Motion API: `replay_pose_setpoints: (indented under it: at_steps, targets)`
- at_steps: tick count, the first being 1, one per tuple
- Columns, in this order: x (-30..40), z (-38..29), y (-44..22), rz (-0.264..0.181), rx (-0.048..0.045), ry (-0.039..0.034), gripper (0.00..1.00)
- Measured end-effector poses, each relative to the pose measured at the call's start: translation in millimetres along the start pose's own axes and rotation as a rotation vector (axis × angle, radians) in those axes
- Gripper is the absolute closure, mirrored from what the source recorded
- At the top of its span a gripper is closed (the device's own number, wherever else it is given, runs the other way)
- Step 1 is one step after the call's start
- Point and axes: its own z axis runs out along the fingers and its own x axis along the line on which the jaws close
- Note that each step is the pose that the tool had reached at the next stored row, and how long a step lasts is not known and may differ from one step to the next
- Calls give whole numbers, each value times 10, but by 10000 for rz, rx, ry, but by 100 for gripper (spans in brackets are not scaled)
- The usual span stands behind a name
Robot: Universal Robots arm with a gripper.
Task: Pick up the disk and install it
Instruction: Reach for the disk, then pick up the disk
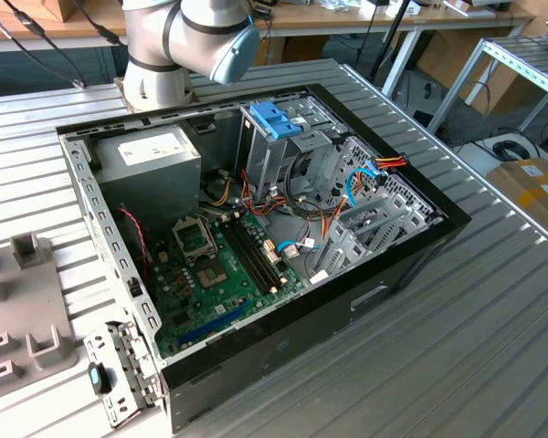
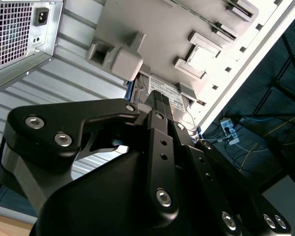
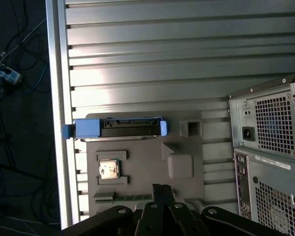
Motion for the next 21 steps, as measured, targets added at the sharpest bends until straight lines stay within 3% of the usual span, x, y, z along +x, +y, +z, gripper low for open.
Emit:
replay_pose_setpoints:
  at_steps: [6,21]
  targets:
    - [41,1,-3,0,3,0,89]
    - [45,1,-3,-65,3,0,89]
